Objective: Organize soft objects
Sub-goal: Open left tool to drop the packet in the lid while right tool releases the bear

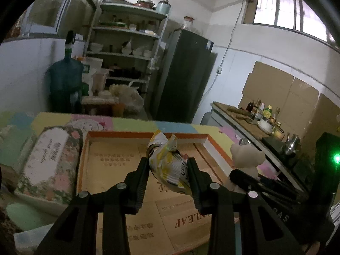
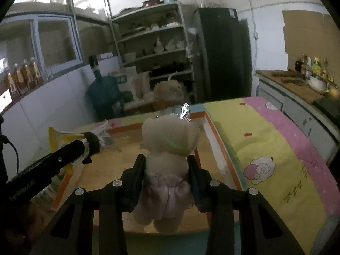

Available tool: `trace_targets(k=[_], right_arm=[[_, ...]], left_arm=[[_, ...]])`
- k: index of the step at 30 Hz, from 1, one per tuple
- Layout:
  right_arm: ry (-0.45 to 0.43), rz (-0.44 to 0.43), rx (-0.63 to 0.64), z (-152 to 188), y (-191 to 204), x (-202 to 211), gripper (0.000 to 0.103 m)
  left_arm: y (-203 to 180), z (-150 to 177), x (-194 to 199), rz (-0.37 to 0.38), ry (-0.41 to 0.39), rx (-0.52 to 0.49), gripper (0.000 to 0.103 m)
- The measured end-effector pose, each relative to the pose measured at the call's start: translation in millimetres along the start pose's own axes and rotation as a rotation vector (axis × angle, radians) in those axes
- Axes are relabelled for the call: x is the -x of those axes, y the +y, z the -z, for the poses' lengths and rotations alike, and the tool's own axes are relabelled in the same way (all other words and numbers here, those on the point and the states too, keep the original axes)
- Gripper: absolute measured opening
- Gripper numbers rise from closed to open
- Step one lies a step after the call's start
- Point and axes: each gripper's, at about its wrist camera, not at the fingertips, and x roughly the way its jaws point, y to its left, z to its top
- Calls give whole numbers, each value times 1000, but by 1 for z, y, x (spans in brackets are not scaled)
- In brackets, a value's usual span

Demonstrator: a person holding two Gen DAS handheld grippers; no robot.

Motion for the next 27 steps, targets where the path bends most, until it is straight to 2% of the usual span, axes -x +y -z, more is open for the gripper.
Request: trace_targets(k=[13,15,17,19,22,25,27], right_arm=[[152,-29,20,-1,1,-52,42],[174,-34,9,1,-1,-59,48],[176,-37,0,2,-4,-61,52],[165,-42,-14,3,-6,-59,61],[135,-44,-26,1,-9,-53,64],[77,-33,-43,-1,-12,-38,74],[44,-34,-73,-1,-15,-27,75]], left_arm=[[7,18,-38,18,167,57,38],[8,21,-44,20,195,67,46],[7,21,-41,20,183,60,70],[6,20,-33,24,150,53,79],[5,16,-21,26,98,40,86],[4,11,-7,32,56,38,87],[2,7,6,21,8,23,89]])
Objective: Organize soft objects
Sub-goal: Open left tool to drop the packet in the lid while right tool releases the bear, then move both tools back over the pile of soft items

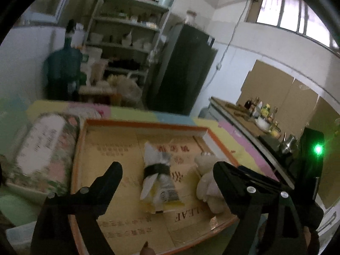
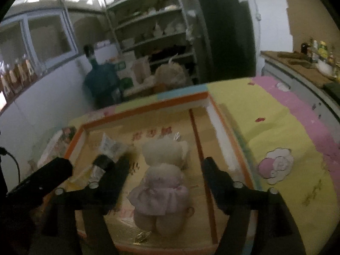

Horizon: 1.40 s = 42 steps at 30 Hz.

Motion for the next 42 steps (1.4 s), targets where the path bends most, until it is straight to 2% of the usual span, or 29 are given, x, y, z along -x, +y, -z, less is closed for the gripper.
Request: trace_targets(k=[2,4,8,10,12,15,19,21,28,34,42], right_arm=[[-10,-3,-35,0,-2,9,75],[1,-4,-67,0,-3,15,75],[20,19,-115,4,6,27,76],[-5,28,-117,6,16,37,77],[-64,-8,-101,9,27,49,77],[-144,-36,-48,15,53,69,77],[-183,-28,41,25,92,82,77],[-205,-46,63,33,110,86,77],[-221,-149,124,64,176,87,77],[-181,-213,161,84,221,84,77],[-101,-231,217,115,263,74,77]], left_arm=[[-7,-3,15,-25,-61,-34,96],[-9,-7,26,-30,-93,-62,97],[-11,-11,48,-59,-101,-132,97],[-10,-9,60,-122,-109,-170,97],[-7,-7,73,-176,-139,-191,97],[13,-4,96,-230,-162,-160,97],[48,-1,129,-220,-199,-87,94],[67,1,149,-257,-231,-70,94],[127,14,196,-363,-240,-36,88],[166,29,225,-365,-246,0,88],[195,55,241,-295,-212,10,88]])
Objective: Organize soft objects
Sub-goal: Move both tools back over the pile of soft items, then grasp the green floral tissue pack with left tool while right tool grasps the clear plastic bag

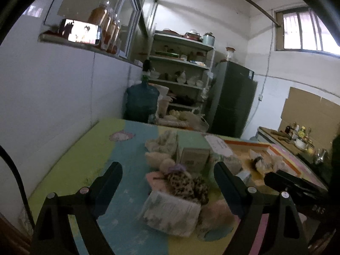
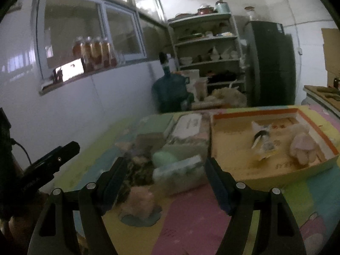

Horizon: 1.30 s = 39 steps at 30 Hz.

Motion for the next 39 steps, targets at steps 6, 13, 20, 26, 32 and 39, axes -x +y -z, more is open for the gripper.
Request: trace_targets(k=[6,13,20,26,32,39], right_arm=[[58,15,-24,15,6,-15,77],[79,33,-24,21,10,-21,77],[93,36,-20,23,12,-27,77],[117,23,-21,27,15,-35,77],[156,3,-19,31,18,-43,77],[214,-9,-43,37,16,-55,77]], left_arm=[[13,16,-9,79,69,-13,88],[11,28,-31,167,161,-84,88],[14,33,-44,208,211,-126,88],[15,38,-56,237,249,-116,88],[19,45,-72,262,320,-76,81],[20,52,-75,251,321,-49,73]])
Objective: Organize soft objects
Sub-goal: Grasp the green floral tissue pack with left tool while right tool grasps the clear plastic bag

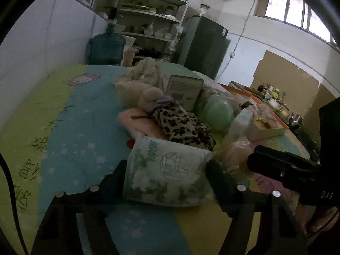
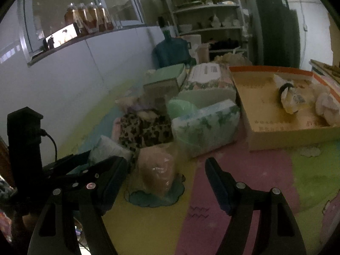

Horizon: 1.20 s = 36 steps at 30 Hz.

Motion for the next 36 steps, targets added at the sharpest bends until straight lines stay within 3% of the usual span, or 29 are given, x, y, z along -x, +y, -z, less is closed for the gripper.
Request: trace_targets(k=[8,12,17,36], right_arm=[[55,-13,2,2,5,-15,77],[80,-13,9,2,7,-21,57],[80,-15,20,1,10,-21,50],[-25,-9,63,-5,16,5,49]], left_arm=[[2,8,7,-11,-33,10,63],[7,12,12,-7,-52,31,61],[10,14,19,-13,-75,49,53],[16,11,35,-28,-137,115,51]])
